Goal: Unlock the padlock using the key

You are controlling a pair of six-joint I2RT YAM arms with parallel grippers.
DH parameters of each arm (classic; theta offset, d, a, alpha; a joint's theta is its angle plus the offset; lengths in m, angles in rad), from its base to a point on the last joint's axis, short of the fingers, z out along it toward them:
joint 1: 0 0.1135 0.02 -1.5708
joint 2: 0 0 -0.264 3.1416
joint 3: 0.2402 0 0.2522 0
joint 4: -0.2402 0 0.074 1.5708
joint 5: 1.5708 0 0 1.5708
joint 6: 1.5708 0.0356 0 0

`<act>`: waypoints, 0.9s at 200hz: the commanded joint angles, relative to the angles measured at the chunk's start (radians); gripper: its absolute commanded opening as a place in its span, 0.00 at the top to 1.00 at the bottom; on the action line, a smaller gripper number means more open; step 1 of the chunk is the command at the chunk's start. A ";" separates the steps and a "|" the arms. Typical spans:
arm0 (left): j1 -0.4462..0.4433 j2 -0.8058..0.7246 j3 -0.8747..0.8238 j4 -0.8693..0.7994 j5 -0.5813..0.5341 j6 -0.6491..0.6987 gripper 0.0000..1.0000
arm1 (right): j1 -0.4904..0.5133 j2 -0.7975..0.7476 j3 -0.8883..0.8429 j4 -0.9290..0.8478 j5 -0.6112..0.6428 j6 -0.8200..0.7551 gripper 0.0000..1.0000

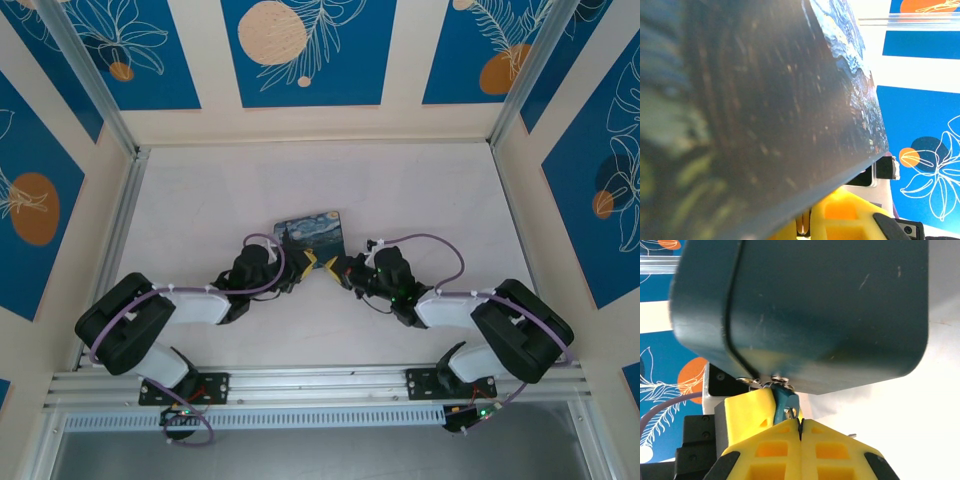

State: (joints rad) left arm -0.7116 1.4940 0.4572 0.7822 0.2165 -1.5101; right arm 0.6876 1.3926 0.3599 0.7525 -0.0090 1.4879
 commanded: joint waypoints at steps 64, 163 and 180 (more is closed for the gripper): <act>0.002 -0.015 0.024 0.038 0.011 -0.004 1.00 | 0.004 0.033 0.029 0.074 -0.007 -0.002 1.00; -0.021 -0.003 0.045 0.239 -0.014 -0.176 1.00 | -0.025 0.028 -0.004 0.222 -0.054 -0.036 1.00; -0.022 -0.023 0.059 0.205 0.000 -0.153 1.00 | -0.035 0.025 0.001 0.221 -0.066 -0.042 1.00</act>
State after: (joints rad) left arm -0.7128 1.5143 0.4583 0.9348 0.1780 -1.6627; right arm 0.6586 1.4246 0.3576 0.9249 -0.0315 1.4799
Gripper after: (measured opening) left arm 0.084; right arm 0.050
